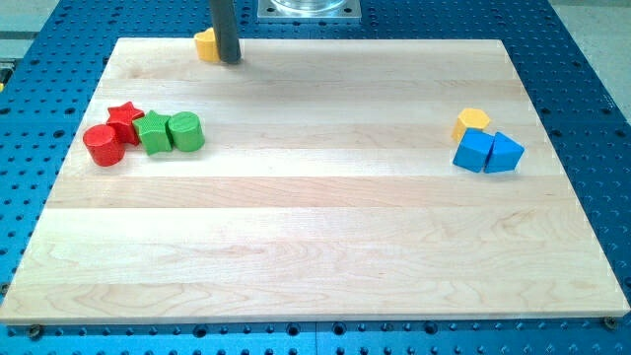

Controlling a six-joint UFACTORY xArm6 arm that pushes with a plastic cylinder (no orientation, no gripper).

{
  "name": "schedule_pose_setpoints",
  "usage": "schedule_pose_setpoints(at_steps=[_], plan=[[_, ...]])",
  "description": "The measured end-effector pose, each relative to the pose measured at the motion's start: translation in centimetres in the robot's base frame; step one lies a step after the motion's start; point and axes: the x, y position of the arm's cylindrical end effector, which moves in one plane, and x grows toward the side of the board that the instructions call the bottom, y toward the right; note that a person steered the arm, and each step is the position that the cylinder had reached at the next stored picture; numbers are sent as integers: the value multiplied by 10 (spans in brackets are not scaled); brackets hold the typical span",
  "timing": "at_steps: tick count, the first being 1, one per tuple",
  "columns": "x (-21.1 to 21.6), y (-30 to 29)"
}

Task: Move the heart to the top left of the board

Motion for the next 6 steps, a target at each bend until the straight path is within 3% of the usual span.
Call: schedule_pose_setpoints(at_steps=[1, 3, 6], plan=[[-14, 30], [-22, -56], [48, -86]])
